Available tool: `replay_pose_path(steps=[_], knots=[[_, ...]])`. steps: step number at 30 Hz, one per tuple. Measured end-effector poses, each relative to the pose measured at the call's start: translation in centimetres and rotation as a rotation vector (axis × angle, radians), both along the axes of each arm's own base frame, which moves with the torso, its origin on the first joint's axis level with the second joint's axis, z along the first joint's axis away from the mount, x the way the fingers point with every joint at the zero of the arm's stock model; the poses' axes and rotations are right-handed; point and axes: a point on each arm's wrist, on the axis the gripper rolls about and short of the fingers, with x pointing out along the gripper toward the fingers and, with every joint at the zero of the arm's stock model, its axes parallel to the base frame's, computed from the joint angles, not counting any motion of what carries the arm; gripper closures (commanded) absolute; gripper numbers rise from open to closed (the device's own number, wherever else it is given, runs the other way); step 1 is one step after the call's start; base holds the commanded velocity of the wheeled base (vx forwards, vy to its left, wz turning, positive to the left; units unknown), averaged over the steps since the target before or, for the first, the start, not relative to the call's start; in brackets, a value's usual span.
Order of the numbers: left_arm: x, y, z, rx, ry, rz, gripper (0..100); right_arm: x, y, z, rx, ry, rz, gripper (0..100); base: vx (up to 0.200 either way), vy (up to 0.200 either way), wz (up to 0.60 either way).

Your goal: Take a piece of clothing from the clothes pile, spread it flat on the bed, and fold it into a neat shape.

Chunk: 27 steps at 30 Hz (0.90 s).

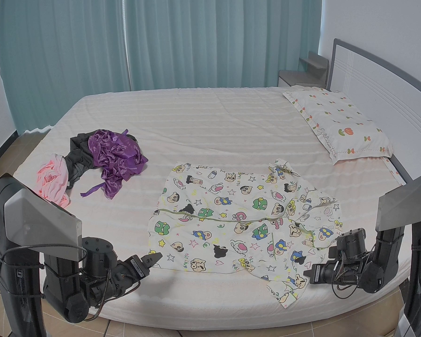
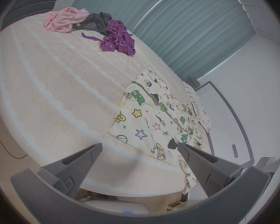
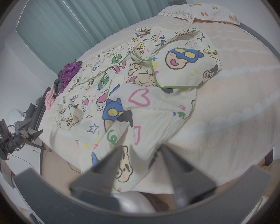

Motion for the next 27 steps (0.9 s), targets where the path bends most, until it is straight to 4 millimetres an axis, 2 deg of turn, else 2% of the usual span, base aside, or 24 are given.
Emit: replay_pose_path(steps=[9,20,27], knots=[[0.0,0.0,0.0,0.0,0.001,0.0,0,-0.2,0.0,0.2,-0.004,0.002,-0.001,100,0.0,0.0,0.0],[0.0,0.0,0.0,0.001,0.001,-0.001,0,-2.6,-1.3,3.0,-0.062,0.058,0.041,100,0.0,0.0,0.0],[0.2,0.0,-0.3,0.003,0.003,0.0,0,-2.7,-2.0,4.5,-0.102,0.03,0.076,100,0.0,0.0,0.0]])
